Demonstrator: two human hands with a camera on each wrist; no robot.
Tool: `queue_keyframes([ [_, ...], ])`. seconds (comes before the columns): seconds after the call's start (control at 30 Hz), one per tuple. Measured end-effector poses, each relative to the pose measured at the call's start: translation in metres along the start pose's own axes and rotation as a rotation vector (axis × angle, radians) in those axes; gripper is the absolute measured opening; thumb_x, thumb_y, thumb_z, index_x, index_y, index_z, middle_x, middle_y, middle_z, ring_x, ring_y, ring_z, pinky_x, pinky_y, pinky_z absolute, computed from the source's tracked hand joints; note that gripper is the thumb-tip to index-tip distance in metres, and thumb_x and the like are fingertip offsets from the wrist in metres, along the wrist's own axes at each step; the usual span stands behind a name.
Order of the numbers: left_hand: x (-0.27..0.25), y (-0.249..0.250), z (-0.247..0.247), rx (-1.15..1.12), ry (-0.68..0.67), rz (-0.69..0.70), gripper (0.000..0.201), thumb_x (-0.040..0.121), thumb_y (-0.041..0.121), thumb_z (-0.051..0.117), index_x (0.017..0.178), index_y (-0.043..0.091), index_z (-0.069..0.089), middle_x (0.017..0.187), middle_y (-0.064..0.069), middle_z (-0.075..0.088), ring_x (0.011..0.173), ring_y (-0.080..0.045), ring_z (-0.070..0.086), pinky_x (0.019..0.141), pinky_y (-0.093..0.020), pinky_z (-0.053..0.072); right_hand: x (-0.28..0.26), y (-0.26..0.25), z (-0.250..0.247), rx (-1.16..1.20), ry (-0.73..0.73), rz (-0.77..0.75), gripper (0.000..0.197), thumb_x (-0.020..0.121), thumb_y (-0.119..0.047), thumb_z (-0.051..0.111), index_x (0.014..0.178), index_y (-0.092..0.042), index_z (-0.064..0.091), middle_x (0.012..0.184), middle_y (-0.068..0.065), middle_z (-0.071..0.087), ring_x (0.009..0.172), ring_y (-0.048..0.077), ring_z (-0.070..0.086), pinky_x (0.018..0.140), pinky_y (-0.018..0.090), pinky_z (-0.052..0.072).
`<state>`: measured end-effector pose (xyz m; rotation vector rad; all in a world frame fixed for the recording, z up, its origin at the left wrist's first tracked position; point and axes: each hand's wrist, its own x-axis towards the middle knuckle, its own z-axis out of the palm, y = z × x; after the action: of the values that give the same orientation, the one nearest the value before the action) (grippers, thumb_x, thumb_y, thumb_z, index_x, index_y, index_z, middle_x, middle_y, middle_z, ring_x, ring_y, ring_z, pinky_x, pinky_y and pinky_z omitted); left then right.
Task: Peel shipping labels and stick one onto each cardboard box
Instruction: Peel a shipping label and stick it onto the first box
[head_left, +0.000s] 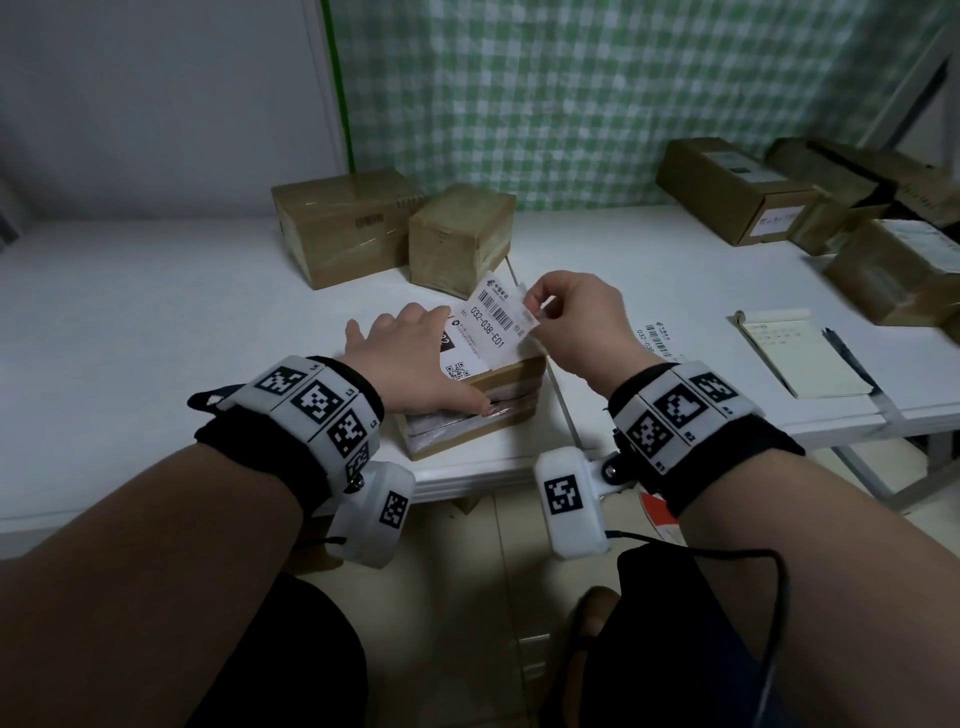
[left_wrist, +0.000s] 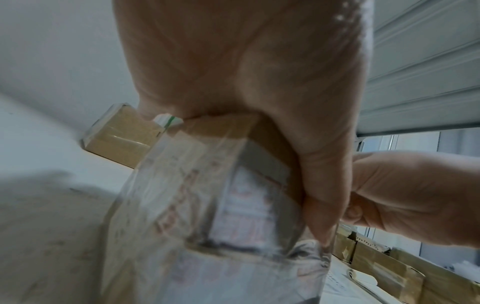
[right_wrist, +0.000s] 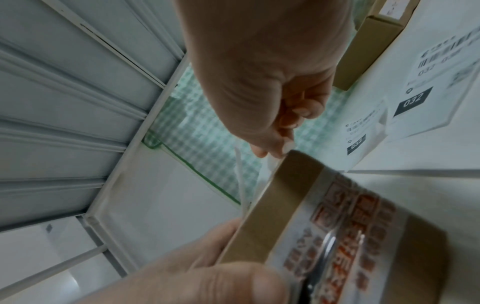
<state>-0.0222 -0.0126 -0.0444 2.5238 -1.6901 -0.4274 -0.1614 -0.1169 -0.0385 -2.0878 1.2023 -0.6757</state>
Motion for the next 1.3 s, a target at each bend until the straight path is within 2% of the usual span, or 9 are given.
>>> queue_keyframes([
  [0.13,-0.001,0.0,-0.002,0.027,-0.027,0.006,0.114,0.059,0.074,0.065,0.147,0.026,0.011,0.147,-0.003,0.027,0.136,-0.03,0.025,0.112,-0.059,0.01,0.001,0.011,-0.002,-0.053,0.088,0.039,0.029,0.075,0.001,0.048,0.062,-0.024,0.055,0.062,-0.011,0.051,0.061,0.014,0.05,0.066,0.027,0.046],
  [0.33,-0.002,-0.005,-0.012,0.083,-0.091,0.055,0.109,0.062,0.07,0.067,0.146,0.028,0.012,0.147,-0.001,0.028,0.135,-0.028,0.028,0.112,-0.059,0.007,-0.001,0.022,-0.002,-0.075,0.1,0.056,0.029,0.075,0.0,0.045,0.068,-0.028,0.05,0.074,-0.005,0.053,0.069,0.021,0.053,0.07,0.034,0.05],
  [0.43,-0.002,-0.006,-0.015,0.102,-0.114,0.069,0.106,0.062,0.066,0.07,0.145,0.027,0.016,0.142,-0.001,0.033,0.131,-0.026,0.032,0.111,-0.056,0.01,-0.003,0.022,-0.003,-0.052,0.067,0.083,0.028,0.078,-0.004,0.047,0.086,-0.031,0.051,0.081,-0.001,0.058,0.075,0.023,0.056,0.075,0.037,0.052],
  [0.57,0.001,-0.001,-0.018,0.135,-0.143,0.061,0.101,0.06,0.058,0.076,0.138,0.019,0.026,0.126,-0.001,0.04,0.118,-0.023,0.042,0.109,-0.054,0.016,-0.005,0.021,-0.003,0.105,-0.028,0.16,0.041,0.08,-0.022,0.057,0.12,-0.022,0.049,0.113,0.004,0.06,0.095,0.025,0.059,0.086,0.037,0.05],
  [0.67,0.004,0.009,-0.016,0.168,-0.154,0.074,0.103,0.057,0.057,0.079,0.137,0.015,0.028,0.128,-0.003,0.041,0.12,-0.024,0.042,0.107,-0.051,0.022,-0.007,0.017,0.0,0.214,-0.109,0.211,0.053,0.079,-0.033,0.063,0.127,-0.021,0.043,0.117,0.009,0.061,0.099,0.026,0.062,0.082,0.039,0.05],
  [0.87,0.01,0.033,-0.006,0.09,-0.092,0.066,0.103,0.052,0.075,0.069,0.13,0.016,0.033,0.135,-0.005,0.042,0.126,-0.027,0.039,0.107,-0.058,0.022,-0.006,0.014,0.007,0.313,-0.147,0.198,0.043,0.079,-0.018,0.064,0.12,-0.021,0.05,0.11,0.012,0.065,0.097,0.025,0.065,0.073,0.032,0.05],
  [1.0,0.011,0.042,0.002,0.091,-0.002,0.063,0.117,0.052,0.077,0.067,0.141,0.014,0.024,0.143,-0.007,0.036,0.132,-0.028,0.034,0.111,-0.058,0.014,-0.004,0.018,0.008,0.363,-0.134,0.19,0.037,0.077,-0.02,0.07,0.112,-0.019,0.055,0.1,0.008,0.065,0.078,0.019,0.061,0.063,0.027,0.045],
  [1.17,0.014,0.039,0.004,0.039,0.05,0.064,0.107,0.046,0.075,0.07,0.13,0.017,0.037,0.128,-0.002,0.047,0.12,-0.023,0.043,0.105,-0.05,0.027,-0.001,0.023,0.009,0.423,-0.11,0.184,0.026,0.078,-0.009,0.068,0.097,-0.023,0.056,0.089,0.01,0.067,0.071,0.024,0.064,0.066,0.035,0.055],
  [1.3,0.014,0.039,0.005,0.038,0.072,0.066,0.105,0.043,0.074,0.072,0.126,0.018,0.041,0.123,-0.001,0.05,0.115,-0.024,0.046,0.099,-0.048,0.033,0.0,0.03,0.009,0.445,-0.096,0.168,0.03,0.079,-0.004,0.065,0.101,-0.022,0.058,0.085,0.009,0.063,0.071,0.025,0.062,0.062,0.03,0.048],
])
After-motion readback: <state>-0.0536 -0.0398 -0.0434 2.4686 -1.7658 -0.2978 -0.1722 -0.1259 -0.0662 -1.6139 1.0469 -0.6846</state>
